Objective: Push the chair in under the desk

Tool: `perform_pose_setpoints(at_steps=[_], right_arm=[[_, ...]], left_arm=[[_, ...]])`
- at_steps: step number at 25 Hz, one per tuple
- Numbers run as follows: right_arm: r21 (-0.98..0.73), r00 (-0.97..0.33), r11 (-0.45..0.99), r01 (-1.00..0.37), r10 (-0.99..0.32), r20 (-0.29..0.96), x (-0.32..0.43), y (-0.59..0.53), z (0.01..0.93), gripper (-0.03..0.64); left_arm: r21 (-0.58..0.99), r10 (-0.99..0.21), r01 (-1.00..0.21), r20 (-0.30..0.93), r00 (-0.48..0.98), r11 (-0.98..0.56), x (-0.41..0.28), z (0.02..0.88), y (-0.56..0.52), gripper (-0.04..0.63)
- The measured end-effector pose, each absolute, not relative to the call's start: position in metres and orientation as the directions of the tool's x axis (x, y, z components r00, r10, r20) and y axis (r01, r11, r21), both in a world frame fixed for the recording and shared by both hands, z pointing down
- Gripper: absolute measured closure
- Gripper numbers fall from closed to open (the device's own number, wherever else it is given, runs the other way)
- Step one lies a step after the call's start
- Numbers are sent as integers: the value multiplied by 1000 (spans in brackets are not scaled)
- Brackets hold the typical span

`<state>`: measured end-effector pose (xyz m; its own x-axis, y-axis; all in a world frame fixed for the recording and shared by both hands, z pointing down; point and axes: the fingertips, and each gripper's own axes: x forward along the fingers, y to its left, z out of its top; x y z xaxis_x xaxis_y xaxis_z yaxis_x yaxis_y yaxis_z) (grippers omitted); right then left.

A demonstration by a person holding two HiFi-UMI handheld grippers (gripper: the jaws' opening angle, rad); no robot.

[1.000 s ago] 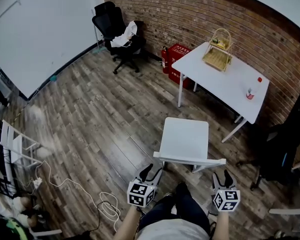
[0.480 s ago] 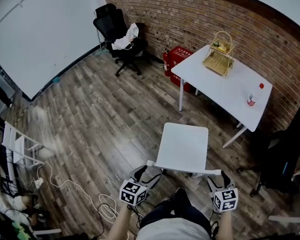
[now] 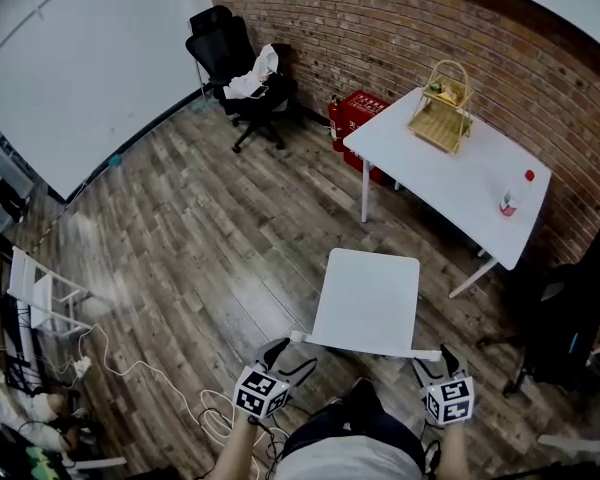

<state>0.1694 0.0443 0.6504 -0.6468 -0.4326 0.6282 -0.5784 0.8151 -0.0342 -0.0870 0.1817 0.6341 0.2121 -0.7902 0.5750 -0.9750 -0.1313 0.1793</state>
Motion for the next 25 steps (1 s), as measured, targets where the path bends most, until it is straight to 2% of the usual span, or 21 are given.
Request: perform_pose_setpoints(at_steps=[4,15,25], right_arm=[[-53,-658,817,-574,-421,625,170,47,653,322],[-39,-683,849,-526,-395,614,165,46,651,328],[-60,-673,836,-545,-394,627,164,43,652,334]], left_arm=[[189,-783,-977,591,196,-102,-95,645,181,270],[188,-749,-972,621,231,-144,-100,661,153,273],[181,-776,-982,610,158,-58,-104,664,146,290]])
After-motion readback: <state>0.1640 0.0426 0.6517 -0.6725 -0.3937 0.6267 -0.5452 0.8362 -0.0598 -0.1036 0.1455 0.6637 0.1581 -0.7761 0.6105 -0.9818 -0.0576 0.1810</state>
